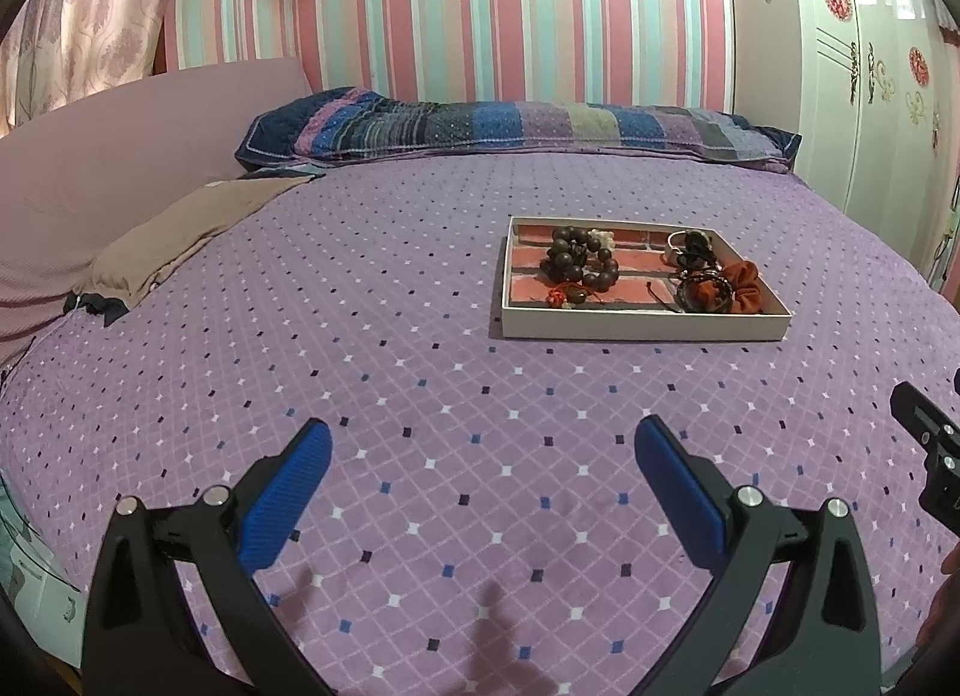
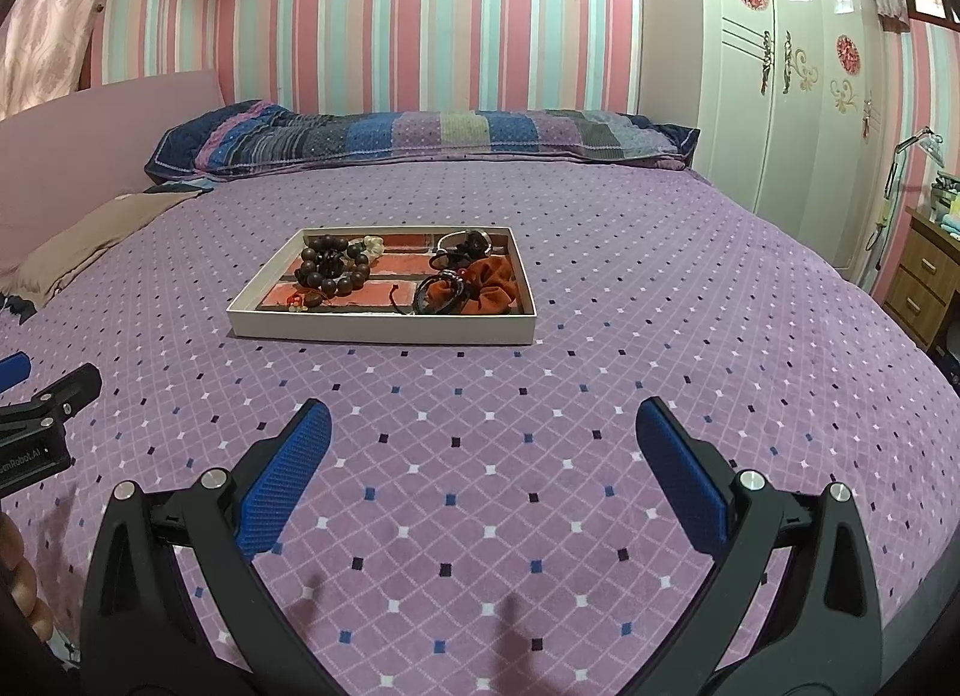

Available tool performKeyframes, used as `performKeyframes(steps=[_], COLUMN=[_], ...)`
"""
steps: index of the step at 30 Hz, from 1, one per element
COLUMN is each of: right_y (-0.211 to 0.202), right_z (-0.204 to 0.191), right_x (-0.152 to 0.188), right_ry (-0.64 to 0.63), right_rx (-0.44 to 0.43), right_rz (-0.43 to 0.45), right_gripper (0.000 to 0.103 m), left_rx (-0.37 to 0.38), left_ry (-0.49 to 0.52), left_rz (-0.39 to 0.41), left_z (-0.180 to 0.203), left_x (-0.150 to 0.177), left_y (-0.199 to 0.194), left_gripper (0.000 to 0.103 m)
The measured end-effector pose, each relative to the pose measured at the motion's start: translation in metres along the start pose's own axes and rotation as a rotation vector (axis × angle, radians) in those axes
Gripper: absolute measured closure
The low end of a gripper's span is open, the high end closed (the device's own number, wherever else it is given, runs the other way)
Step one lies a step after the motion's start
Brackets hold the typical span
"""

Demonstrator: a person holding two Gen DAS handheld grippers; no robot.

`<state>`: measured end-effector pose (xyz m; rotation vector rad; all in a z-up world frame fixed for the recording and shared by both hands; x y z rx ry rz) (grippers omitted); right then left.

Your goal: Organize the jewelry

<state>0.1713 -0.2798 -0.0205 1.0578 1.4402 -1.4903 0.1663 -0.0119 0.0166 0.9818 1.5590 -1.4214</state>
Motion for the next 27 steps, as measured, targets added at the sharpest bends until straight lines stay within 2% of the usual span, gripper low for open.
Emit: performKeyframes(steps=[27], right_y=[0.0], right_z=[0.002], right_x=[-0.001], right_ry=[-0.002], right_rx=[0.006], right_rz=[0.007], right_gripper=[0.004], left_rx=[0.025], left_ry=[0.037], left_rz=[0.018], left_z=[0.012], left_x=[-0.001], left_y=[-0.002], left_gripper=[0.004])
Point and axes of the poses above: each gripper's, at about its wrist camera, not at the fingertips, and y roughly the way its jaws point, z to its right, x to its underside, the point moved 7 cm from there along y, roughly the way its jaws point, and after that the axes turned 13 degrees about z, right-handed, at the moved point
